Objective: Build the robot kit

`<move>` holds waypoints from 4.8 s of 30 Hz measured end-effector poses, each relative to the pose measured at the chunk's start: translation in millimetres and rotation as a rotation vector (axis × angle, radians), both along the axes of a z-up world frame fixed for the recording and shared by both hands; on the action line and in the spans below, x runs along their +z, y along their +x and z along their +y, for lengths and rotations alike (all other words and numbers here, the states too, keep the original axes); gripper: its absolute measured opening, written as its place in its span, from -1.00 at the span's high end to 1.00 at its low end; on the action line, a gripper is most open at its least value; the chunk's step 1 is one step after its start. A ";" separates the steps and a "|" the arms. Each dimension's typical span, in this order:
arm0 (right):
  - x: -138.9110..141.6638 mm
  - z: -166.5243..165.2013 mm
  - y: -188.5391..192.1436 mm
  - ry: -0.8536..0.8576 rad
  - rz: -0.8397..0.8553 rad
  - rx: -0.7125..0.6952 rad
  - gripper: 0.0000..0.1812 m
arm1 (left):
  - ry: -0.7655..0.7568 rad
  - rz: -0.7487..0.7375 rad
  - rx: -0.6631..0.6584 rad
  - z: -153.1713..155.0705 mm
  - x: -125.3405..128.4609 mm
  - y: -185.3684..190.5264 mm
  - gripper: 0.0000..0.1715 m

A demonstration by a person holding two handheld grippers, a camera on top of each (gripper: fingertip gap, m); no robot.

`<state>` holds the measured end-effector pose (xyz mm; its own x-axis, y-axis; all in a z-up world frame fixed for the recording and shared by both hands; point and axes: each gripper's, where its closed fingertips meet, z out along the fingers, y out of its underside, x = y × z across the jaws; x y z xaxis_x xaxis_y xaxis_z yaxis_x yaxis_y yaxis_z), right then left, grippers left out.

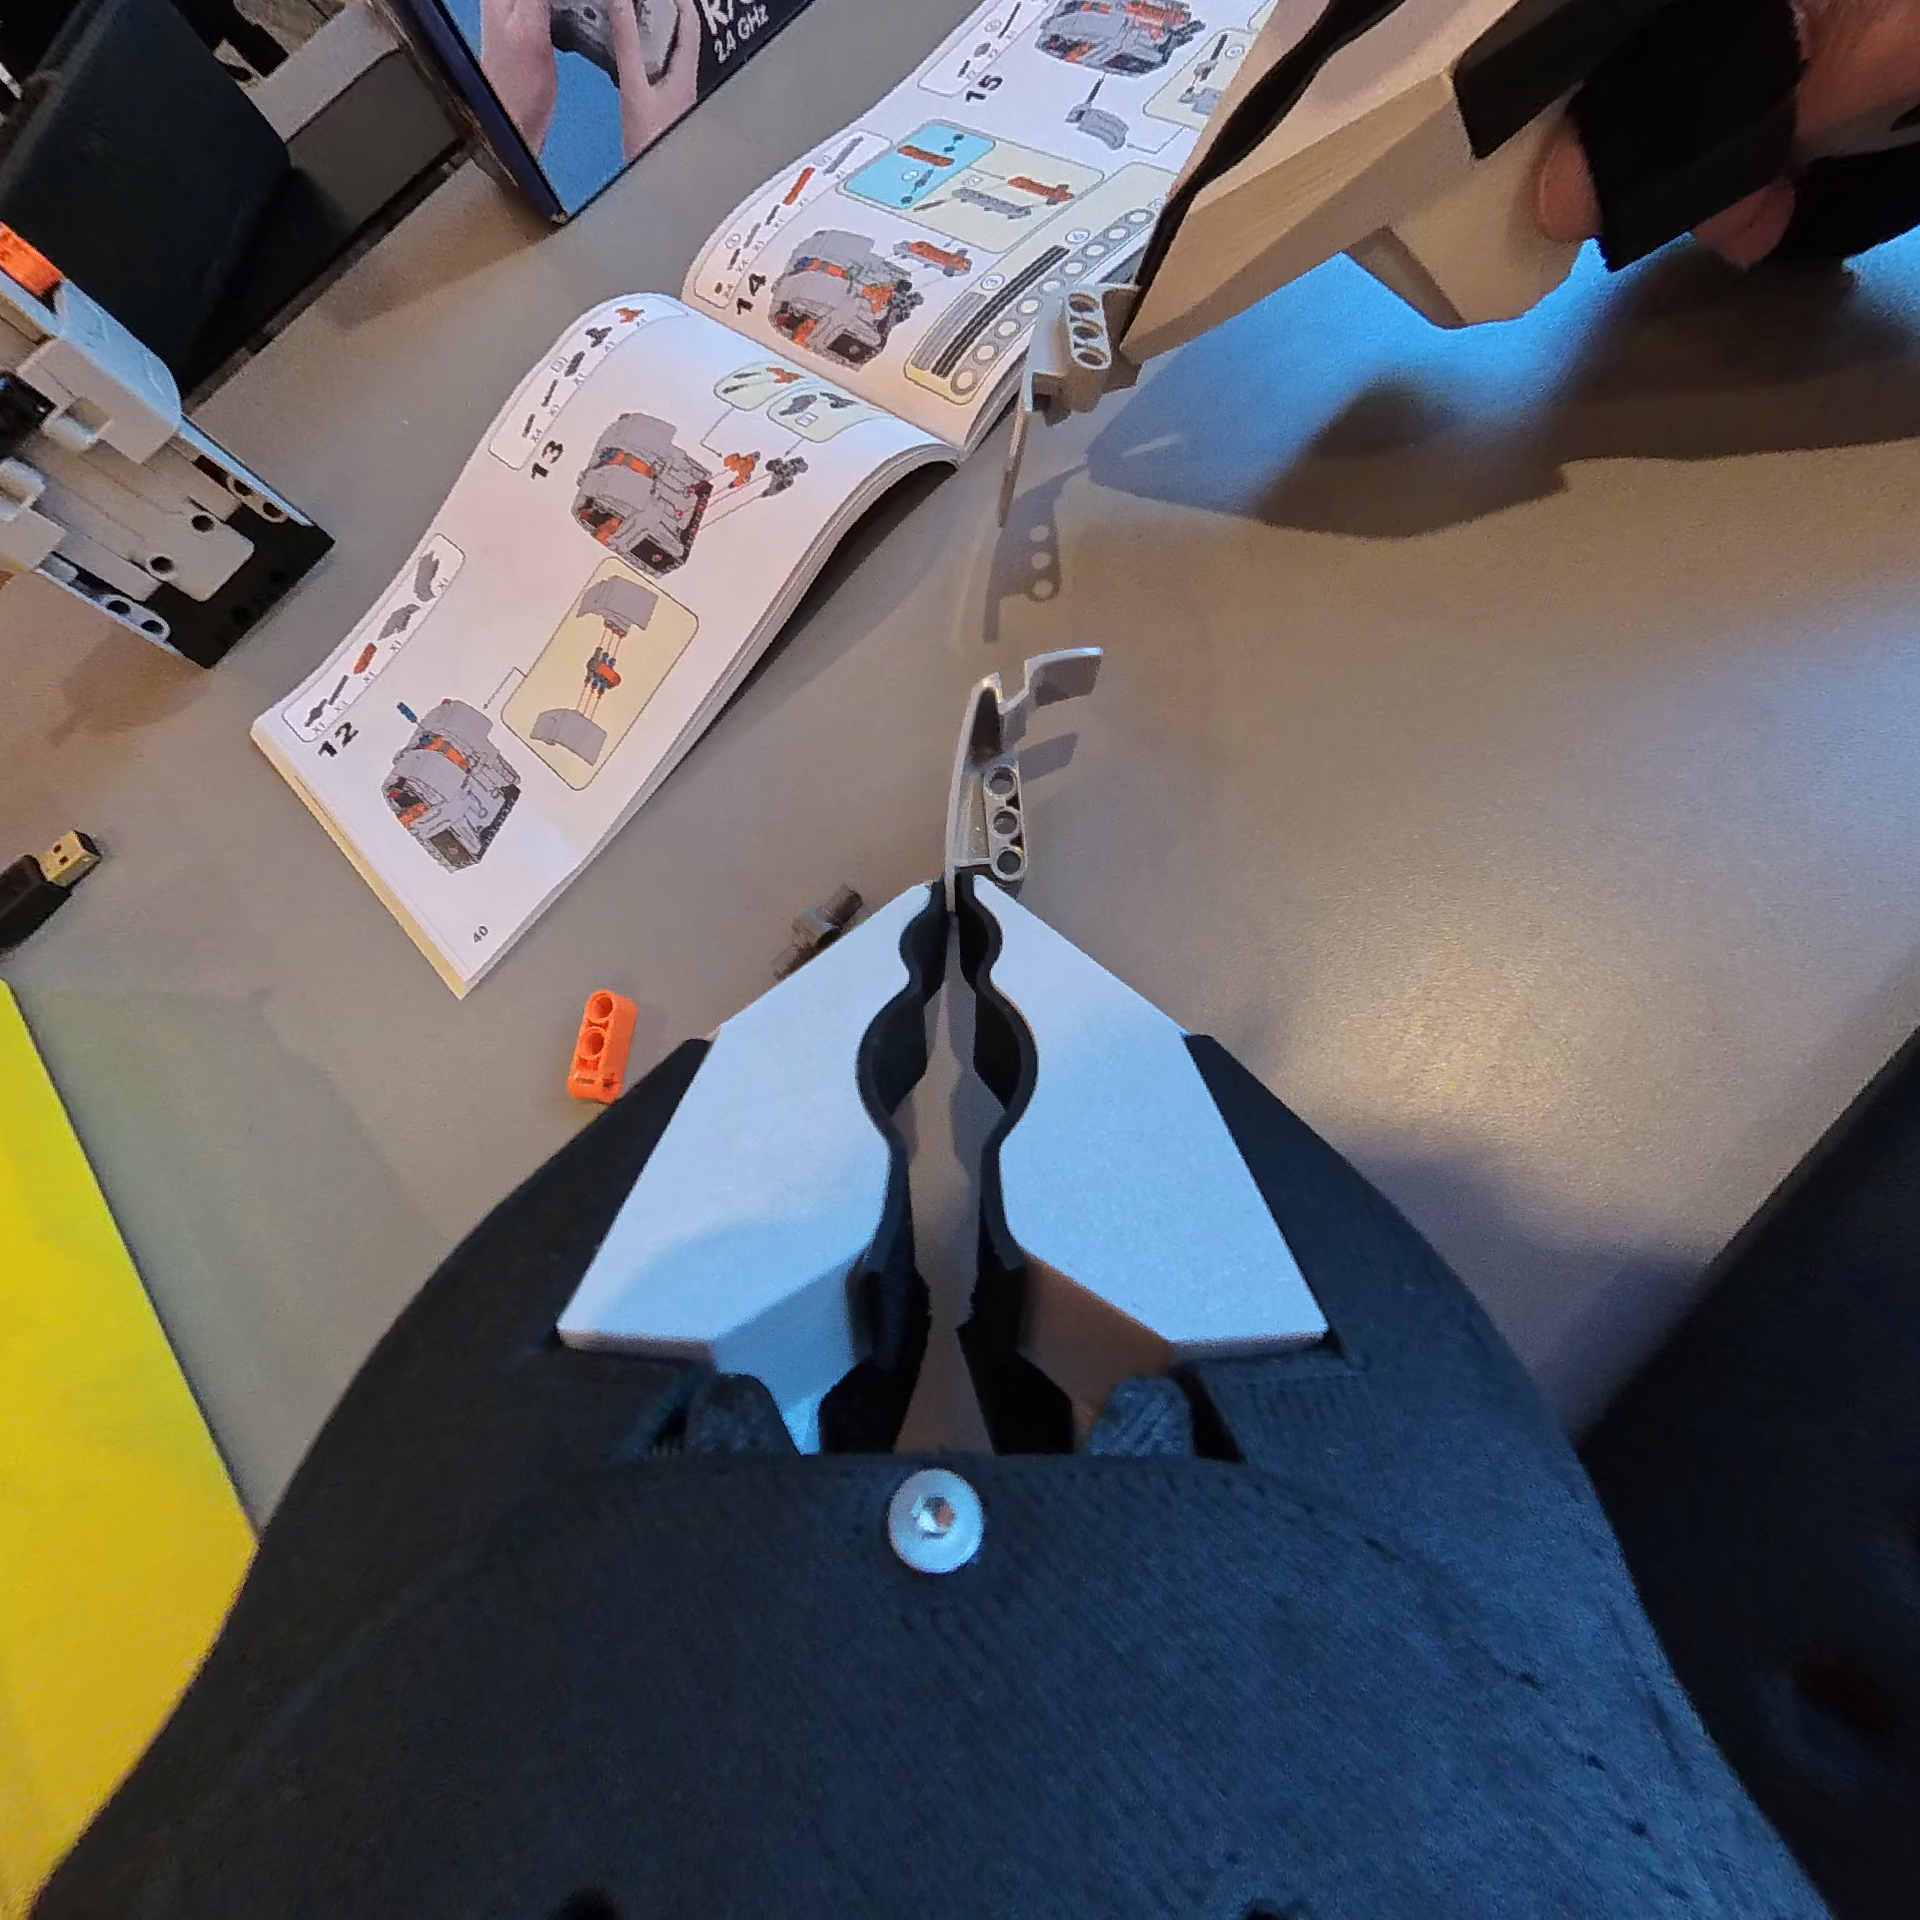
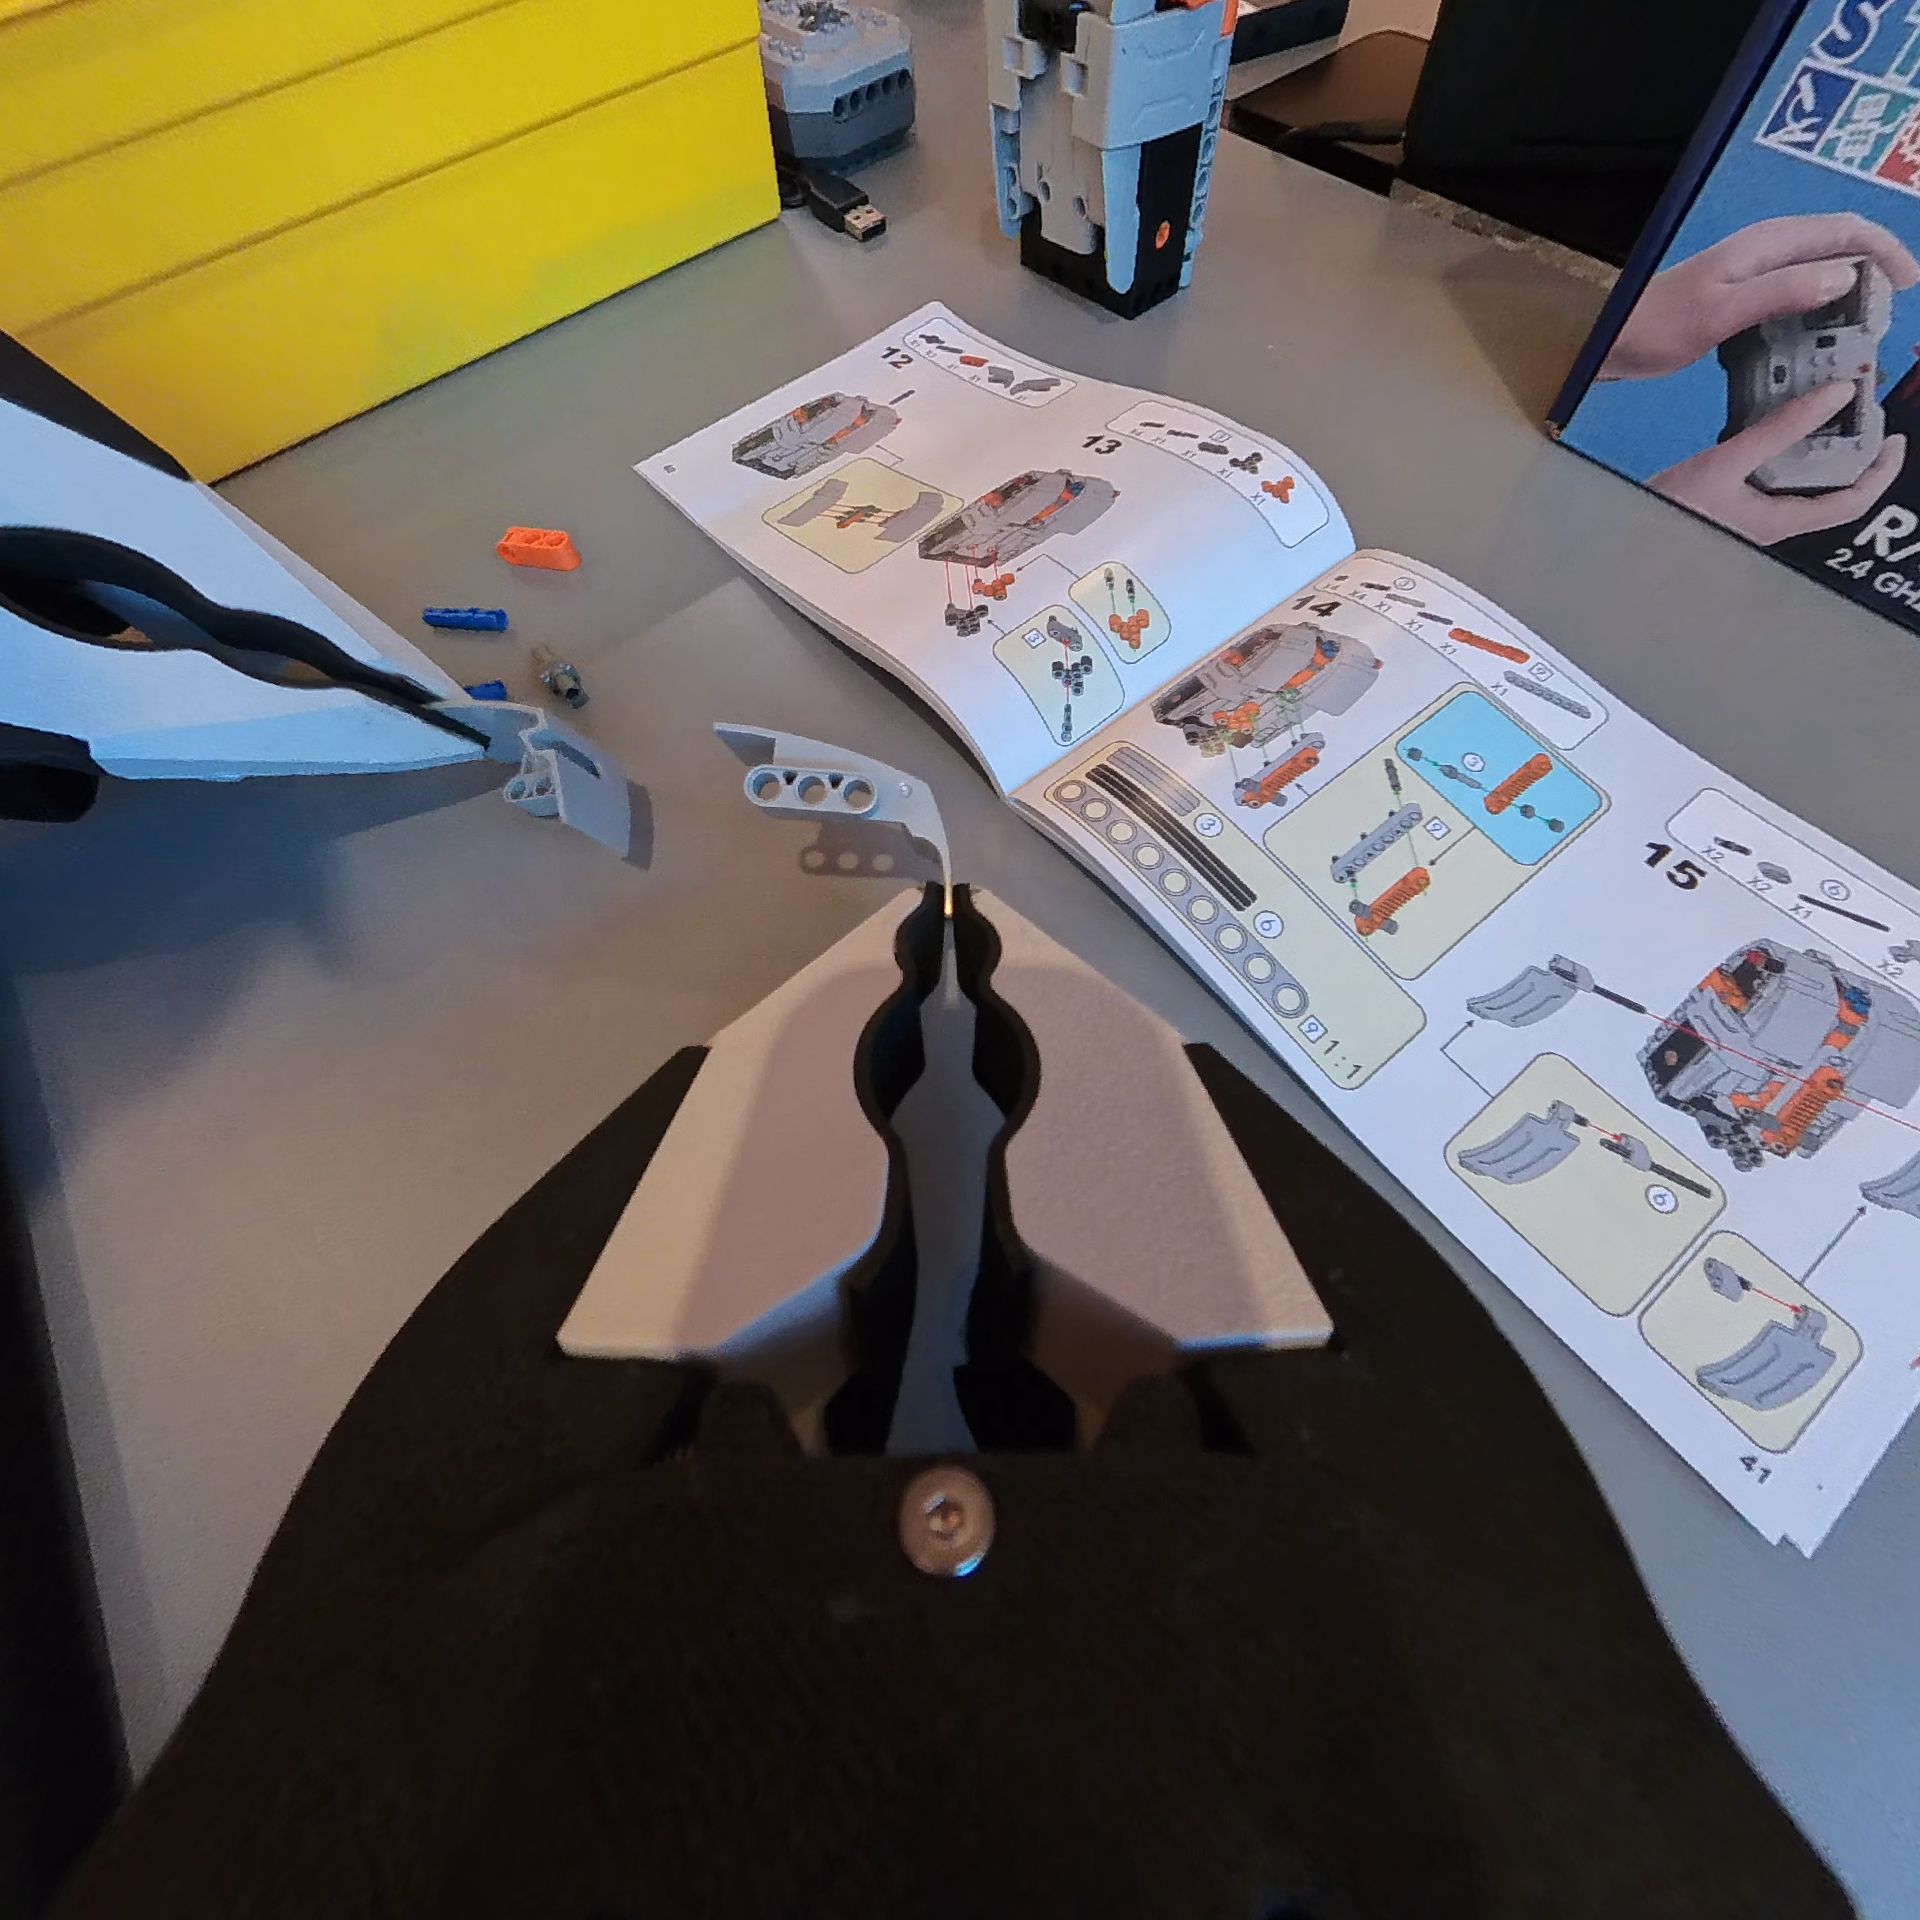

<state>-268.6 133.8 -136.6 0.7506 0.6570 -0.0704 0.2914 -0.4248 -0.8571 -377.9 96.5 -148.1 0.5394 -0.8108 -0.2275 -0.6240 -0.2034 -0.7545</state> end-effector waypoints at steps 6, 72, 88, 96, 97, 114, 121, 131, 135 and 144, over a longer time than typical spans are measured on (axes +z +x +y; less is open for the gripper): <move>0.7 0.9 0.4 -0.010 0.023 -0.004 1.00 | -0.010 -0.002 -0.017 -2.2 -1.3 2.5 1.00; 18.7 16.9 26.3 0.072 0.089 -0.072 1.00 | -0.186 -0.136 -0.070 4.1 -3.9 -6.4 1.00; 42.5 130.8 -29.9 0.326 -0.002 -0.070 1.00 | -0.211 -0.164 -0.081 0.4 -4.3 -2.6 1.00; 46.6 133.6 -26.0 0.383 0.004 -0.101 1.00 | -0.198 -0.156 -0.075 0.8 -4.7 -3.2 1.00; 47.3 133.6 -25.6 0.389 0.004 -0.104 1.00 | -0.190 -0.151 -0.075 0.7 -4.7 -3.3 1.00; 49.5 132.6 -24.8 0.404 0.024 -0.102 1.00 | -0.191 -0.151 -0.070 0.5 -5.3 -4.6 1.00; 49.0 133.0 -24.7 0.399 0.024 -0.104 1.00 | -0.194 -0.153 -0.070 0.6 -5.2 -4.6 1.00; 48.6 132.5 -25.8 0.402 0.016 -0.101 1.00 | -0.188 -0.149 -0.072 0.1 -5.0 -4.8 1.00; 48.8 132.3 -25.9 0.403 0.017 -0.100 1.00 | -0.190 -0.151 -0.072 0.0 -5.0 -4.8 1.00; 48.5 132.5 -26.2 0.401 0.017 -0.101 1.00 | -0.190 -0.151 -0.072 0.0 -5.1 -4.8 1.00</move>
